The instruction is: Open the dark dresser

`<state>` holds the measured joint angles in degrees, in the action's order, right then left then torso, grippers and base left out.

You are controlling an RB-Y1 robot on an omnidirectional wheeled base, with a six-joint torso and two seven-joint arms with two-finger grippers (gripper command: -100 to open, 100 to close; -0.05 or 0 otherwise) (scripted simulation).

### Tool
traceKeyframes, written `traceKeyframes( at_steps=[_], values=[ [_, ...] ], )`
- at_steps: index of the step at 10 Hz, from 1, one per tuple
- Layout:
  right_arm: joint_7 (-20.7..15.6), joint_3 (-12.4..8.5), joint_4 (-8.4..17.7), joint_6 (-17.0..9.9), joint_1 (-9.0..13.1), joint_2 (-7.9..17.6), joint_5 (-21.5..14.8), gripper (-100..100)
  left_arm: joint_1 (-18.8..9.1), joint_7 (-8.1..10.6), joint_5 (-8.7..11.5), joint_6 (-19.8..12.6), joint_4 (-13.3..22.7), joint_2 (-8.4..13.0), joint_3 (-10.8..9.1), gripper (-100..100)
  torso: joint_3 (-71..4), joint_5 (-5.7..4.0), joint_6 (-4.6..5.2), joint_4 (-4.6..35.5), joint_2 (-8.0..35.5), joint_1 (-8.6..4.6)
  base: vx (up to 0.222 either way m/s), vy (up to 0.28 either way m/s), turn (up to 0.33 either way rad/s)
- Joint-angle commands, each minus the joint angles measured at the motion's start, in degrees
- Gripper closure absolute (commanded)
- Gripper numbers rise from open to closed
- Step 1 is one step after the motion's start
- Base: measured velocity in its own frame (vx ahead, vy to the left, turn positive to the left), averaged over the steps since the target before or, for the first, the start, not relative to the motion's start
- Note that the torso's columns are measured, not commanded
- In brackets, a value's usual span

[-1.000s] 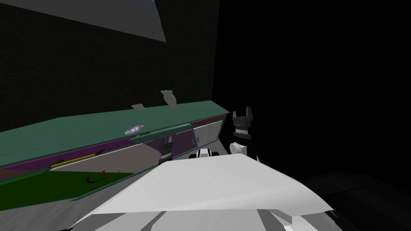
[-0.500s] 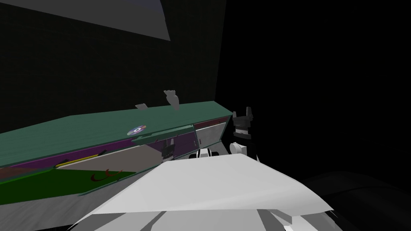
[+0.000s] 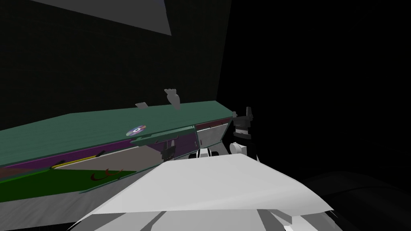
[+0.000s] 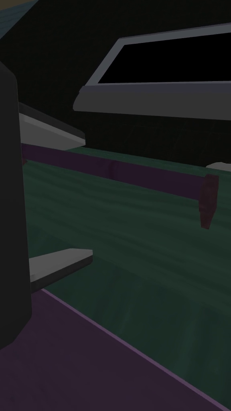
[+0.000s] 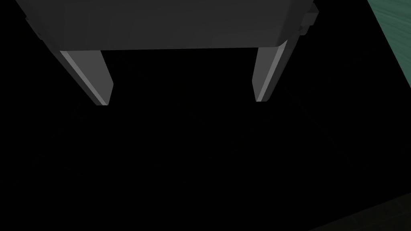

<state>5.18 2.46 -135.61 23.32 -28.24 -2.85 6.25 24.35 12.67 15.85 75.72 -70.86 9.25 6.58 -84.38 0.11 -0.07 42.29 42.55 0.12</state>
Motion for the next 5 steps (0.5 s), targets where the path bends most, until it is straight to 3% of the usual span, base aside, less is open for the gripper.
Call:
traceKeyframes(
  at_steps=[1, 5],
  values=[
    [0.0, 0.0, 0.0, 0.0, 0.0, 0.0, 0.0, 0, 1.6, 0.48, 0.6, -2.3, -3.4, 1.1, -0.14, 100, 0.1, -0.07, -0.02, 0.1, 0.1, -0.05, -0.117, -0.069, 0.03],
    [0.0, 0.0, 0.0, 0.0, 0.0, 0.0, 0.0, 0, 3.6, 0.96, 1.3, -5.1, -7.8, 2.5, -0.27, 100, -0.1, -0.43, -0.08, 0.3, 0.1, -0.2, -0.119, -0.051, 0.018]
  ],
)
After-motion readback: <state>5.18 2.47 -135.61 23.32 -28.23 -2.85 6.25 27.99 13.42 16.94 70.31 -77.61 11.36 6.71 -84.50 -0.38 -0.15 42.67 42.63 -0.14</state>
